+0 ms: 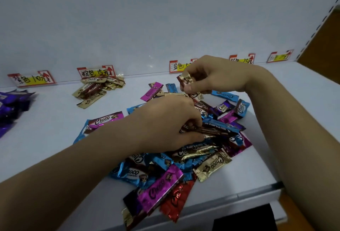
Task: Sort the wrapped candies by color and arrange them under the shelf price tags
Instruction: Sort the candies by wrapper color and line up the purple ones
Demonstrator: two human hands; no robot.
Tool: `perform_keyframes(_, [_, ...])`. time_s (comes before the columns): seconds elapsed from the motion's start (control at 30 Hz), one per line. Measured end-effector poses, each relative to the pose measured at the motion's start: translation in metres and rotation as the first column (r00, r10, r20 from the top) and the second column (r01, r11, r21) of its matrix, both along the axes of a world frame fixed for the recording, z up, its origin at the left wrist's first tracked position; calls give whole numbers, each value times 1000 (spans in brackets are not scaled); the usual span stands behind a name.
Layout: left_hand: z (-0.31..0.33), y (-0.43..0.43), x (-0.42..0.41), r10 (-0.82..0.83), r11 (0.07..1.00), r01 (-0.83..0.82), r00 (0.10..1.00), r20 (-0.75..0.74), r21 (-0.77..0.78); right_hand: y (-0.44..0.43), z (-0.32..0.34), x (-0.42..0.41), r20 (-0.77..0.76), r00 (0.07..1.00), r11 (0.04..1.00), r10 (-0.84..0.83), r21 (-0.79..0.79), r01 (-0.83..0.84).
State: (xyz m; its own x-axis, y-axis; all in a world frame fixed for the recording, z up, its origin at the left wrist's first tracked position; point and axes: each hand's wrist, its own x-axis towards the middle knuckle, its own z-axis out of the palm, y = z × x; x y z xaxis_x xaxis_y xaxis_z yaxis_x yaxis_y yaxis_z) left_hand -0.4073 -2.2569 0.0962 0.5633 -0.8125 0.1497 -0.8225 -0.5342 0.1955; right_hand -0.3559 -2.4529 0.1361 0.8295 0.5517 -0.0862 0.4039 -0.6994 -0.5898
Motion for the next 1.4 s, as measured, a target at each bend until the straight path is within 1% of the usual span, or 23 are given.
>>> perform_keyframes(0.1, [1, -4, -1, 0, 996, -7, 997, -80, -90, -1, 0, -1, -13, 999, 996, -46, 70, 47])
perform_keyframes(0.23, [8, 11, -3, 25, 972, -23, 1000, 8, -233, 5, -2, -3, -27, 994, 979, -104, 171, 107])
perform_keyframes(0.3, [13, 28, -4, 49, 948, -41, 999, 20, -317, 11, -4, -4, -34, 988, 962, -149, 226, 153])
perform_keyframes(0.37, [14, 49, -5, 100, 932, -95, 995, -3, -349, 18, -6, -4, -80, 974, 913, -210, 340, 225])
perform_keyframes(0.43, [15, 73, -4, 204, 924, -206, 978, -39, -323, 29, -5, -3, -155, 959, 849, -237, 447, 282])
perform_keyframes(0.47, [15, 87, -1, 271, 912, -278, 960, -67, -303, 37, -4, -1, -191, 952, 830, -240, 468, 303])
perform_keyframes(0.5, [13, 102, 3, 337, 890, -349, 937, -92, -292, 46, -2, 2, -223, 944, 821, -243, 472, 323])
perform_keyframes(0.57, [9, 134, 15, 454, 818, -470, 881, -129, -331, 65, 0, 12, -249, 933, 831, -258, 436, 346])
perform_keyframes(0.63, [0, 166, 30, 574, 701, -595, 798, -184, -393, 85, 1, 23, -232, 935, 868, -268, 363, 339])
perform_keyframes(0.7, [-10, 193, 45, 693, 584, -709, 689, -212, -395, 110, 0, 33, -210, 936, 890, -282, 309, 337])
perform_keyframes(0.73, [-14, 202, 51, 734, 544, -748, 644, -218, -380, 122, -2, 38, -201, 935, 893, -293, 291, 343])
perform_keyframes(0.8, [-18, 209, 57, 781, 496, -793, 585, -216, -354, 145, -7, 48, -215, 925, 884, -313, 289, 367])
perform_keyframes(0.9, [-23, 205, 59, 838, 415, -830, 508, -199, -373, 175, -15, 61, -307, 884, 809, -353, 375, 454])
perform_keyframes(0.97, [-26, 203, 59, 859, 366, -848, 466, -210, -384, 190, -20, 66, -301, 878, 791, -373, 392, 470])
perform_keyframes(1.03, [-30, 203, 61, 865, 367, -855, 458, -203, -366, 200, -23, 68, -266, 887, 819, -376, 352, 453])
perform_keyframes(1.13, [-30, 204, 61, 875, 391, -867, 454, -166, -310, 206, -26, 66, -229, 905, 883, -357, 232, 407])
perform_keyframes(1.23, [-29, 204, 58, 875, 399, -858, 461, -144, -322, 204, -26, 63, -166, 914, 906, -371, 152, 395])
perform_keyframes(1.27, [-28, 203, 56, 870, 411, -846, 475, -133, -338, 201, -25, 62, -134, 915, 907, -381, 136, 398])
perform_keyframes(1.33, [-28, 201, 53, 839, 454, -805, 531, -122, -381, 193, -23, 59, -63, 914, 905, -400, 129, 405])
perform_keyframes(1.4, [-28, 196, 52, 790, 533, -747, 608, -82, -399, 179, -18, 55, 28, 919, 912, -394, 136, 387])
